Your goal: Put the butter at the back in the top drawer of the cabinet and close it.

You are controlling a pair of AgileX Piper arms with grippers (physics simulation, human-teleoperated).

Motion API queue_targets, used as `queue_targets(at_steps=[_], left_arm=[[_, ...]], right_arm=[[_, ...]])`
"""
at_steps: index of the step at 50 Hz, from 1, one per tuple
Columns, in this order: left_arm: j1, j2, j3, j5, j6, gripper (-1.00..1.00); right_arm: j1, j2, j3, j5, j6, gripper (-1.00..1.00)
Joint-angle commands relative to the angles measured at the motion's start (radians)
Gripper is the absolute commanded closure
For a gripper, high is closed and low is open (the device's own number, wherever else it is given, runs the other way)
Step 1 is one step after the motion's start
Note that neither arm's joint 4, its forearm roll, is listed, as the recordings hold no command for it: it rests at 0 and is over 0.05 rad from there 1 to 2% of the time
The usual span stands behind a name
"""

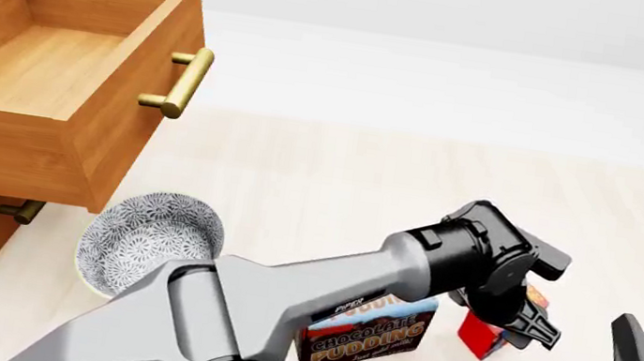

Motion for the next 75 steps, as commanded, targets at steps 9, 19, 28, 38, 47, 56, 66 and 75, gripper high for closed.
queue_targets(at_steps=[9, 19, 28, 38, 47, 56, 66, 75], left_arm=[[0.000, -0.032, -0.026, 0.011, 0.043, 1.00], [0.005, -0.078, -0.016, 0.014, 0.056, 1.00], [0.030, -0.093, -0.098, 0.077, 0.087, 1.00], [0.043, -0.135, -0.090, 0.091, 0.104, 1.00], [0.068, -0.173, -0.116, 0.130, 0.126, 1.00], [0.082, -0.260, -0.053, 0.128, 0.120, 1.00], [0.119, -0.335, -0.006, 0.138, 0.144, 1.00], [0.138, -0.428, 0.089, 0.108, 0.135, 1.00]], right_arm=[[0.000, 0.000, 0.000, 0.000, 0.000, -1.00], [0.000, 0.000, 0.000, 0.000, 0.000, -1.00], [0.000, 0.000, 0.000, 0.000, 0.000, -1.00], [0.000, 0.000, 0.000, 0.000, 0.000, -1.00], [0.000, 0.000, 0.000, 0.000, 0.000, -1.00], [0.000, 0.000, 0.000, 0.000, 0.000, -1.00], [0.000, 0.000, 0.000, 0.000, 0.000, -1.00], [0.000, 0.000, 0.000, 0.000, 0.000, -1.00]])
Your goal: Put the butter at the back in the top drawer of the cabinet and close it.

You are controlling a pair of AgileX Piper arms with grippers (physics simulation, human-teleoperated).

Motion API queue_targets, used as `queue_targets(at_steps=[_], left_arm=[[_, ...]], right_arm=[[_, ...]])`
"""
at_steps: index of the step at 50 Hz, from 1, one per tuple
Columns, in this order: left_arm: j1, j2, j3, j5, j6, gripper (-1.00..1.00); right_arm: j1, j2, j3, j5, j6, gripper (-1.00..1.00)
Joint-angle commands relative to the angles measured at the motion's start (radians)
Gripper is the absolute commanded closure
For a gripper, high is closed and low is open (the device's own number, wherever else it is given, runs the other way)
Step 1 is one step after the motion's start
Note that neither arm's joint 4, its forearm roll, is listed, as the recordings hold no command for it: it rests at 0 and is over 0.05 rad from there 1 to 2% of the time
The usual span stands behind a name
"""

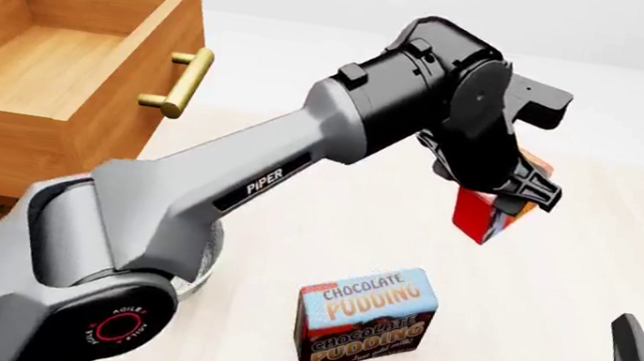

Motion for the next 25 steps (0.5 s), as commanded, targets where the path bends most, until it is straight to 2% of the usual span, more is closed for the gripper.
queue_targets(at_steps=[1, 5, 9, 25], left_arm=[[0.021, -0.126, 0.089, -0.023, 0.005, 1.00], [0.039, -0.161, 0.113, -0.025, 0.016, 1.00], [0.060, -0.220, 0.175, -0.047, 0.047, 1.00], [0.092, -0.306, 0.205, -0.018, 0.058, 1.00]], right_arm=[[0.000, 0.000, 0.000, 0.000, 0.000, -1.00], [0.000, 0.000, 0.000, 0.000, 0.000, -1.00], [0.000, 0.000, 0.000, 0.000, 0.000, -1.00], [0.000, 0.000, 0.000, 0.000, 0.000, -1.00]])
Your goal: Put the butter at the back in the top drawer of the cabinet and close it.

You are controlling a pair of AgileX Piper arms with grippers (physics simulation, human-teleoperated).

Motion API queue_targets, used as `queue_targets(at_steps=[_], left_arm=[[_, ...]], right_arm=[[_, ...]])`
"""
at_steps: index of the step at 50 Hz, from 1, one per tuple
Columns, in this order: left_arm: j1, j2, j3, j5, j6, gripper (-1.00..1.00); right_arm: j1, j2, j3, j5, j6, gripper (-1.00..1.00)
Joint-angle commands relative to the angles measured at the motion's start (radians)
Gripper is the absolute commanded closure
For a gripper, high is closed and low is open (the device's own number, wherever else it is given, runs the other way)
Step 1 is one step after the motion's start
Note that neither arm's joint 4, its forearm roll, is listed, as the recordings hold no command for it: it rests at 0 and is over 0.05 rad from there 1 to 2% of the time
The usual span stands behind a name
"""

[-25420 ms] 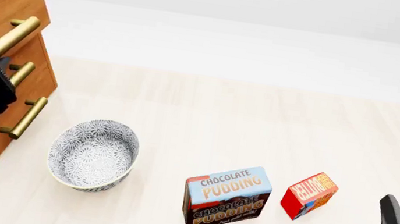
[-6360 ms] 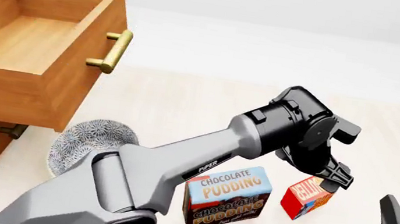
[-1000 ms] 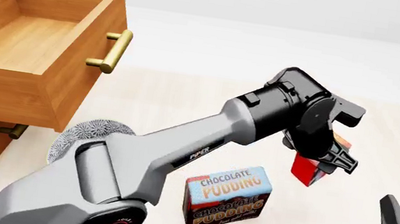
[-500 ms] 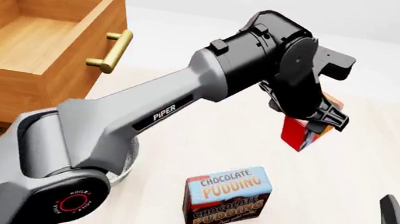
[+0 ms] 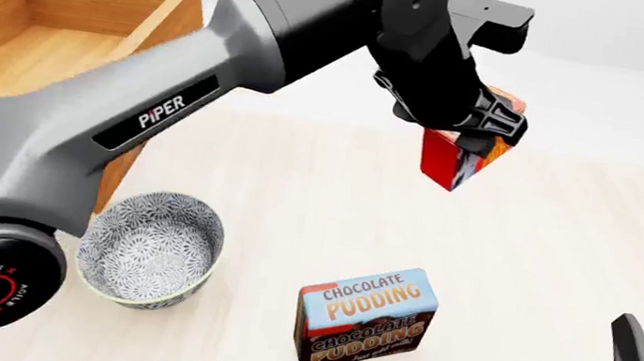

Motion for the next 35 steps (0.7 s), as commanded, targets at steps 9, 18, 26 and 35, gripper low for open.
queue_targets(at_steps=[9, 18, 26, 35], left_arm=[[0.070, -0.125, 0.052, 0.015, 0.045, 1.00], [0.115, -0.160, 0.038, 0.048, 0.072, 1.00], [0.164, -0.183, 0.021, 0.071, 0.104, 1.00], [0.183, -0.232, 0.040, 0.091, 0.113, 1.00]], right_arm=[[0.000, 0.000, 0.000, 0.000, 0.000, -1.00], [0.000, 0.000, 0.000, 0.000, 0.000, -1.00], [0.000, 0.000, 0.000, 0.000, 0.000, -1.00], [0.000, 0.000, 0.000, 0.000, 0.000, -1.00]])
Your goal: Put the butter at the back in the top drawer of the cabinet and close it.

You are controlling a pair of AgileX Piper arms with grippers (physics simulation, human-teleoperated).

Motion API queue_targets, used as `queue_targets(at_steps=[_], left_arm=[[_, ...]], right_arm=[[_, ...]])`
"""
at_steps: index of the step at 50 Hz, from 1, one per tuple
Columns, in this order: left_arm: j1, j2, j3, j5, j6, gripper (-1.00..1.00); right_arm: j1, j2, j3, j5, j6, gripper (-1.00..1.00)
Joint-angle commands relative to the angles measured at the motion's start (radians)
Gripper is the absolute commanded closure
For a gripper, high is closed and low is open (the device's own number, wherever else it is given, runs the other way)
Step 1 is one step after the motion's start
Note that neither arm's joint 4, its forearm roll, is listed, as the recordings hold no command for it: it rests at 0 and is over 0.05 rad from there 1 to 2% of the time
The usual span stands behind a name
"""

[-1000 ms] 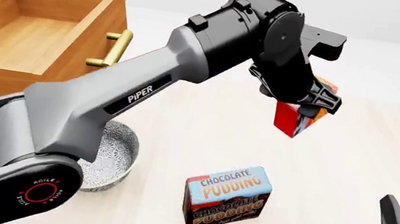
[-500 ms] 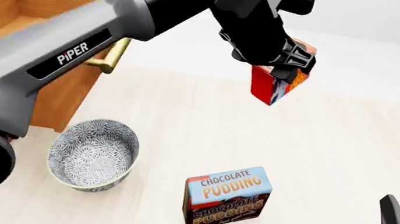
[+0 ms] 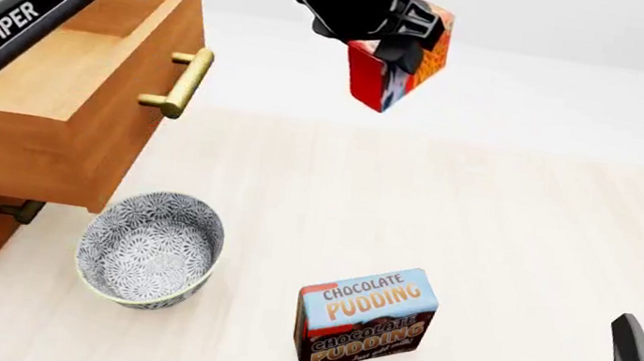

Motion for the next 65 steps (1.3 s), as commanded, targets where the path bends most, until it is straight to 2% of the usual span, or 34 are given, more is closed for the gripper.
queue_targets(at_steps=[1, 10, 17, 27, 41, 51, 65], left_arm=[[0.035, -0.067, 0.000, 0.025, 0.035, 1.00], [0.094, -0.133, 0.039, 0.032, 0.067, 1.00], [0.136, -0.174, 0.079, 0.029, 0.060, 1.00], [0.142, -0.188, 0.068, 0.050, 0.045, 1.00], [0.186, -0.219, 0.115, 0.050, 0.051, 1.00], [0.204, -0.277, 0.174, 0.051, 0.040, 1.00], [0.272, -0.392, 0.270, 0.051, 0.066, 1.00]], right_arm=[[0.000, 0.000, 0.000, 0.000, 0.000, -1.00], [0.000, 0.000, 0.000, 0.000, 0.000, -1.00], [0.000, 0.000, 0.000, 0.000, 0.000, -1.00], [0.000, 0.000, 0.000, 0.000, 0.000, -1.00], [0.000, 0.000, 0.000, 0.000, 0.000, -1.00], [0.000, 0.000, 0.000, 0.000, 0.000, -1.00], [0.000, 0.000, 0.000, 0.000, 0.000, -1.00]])
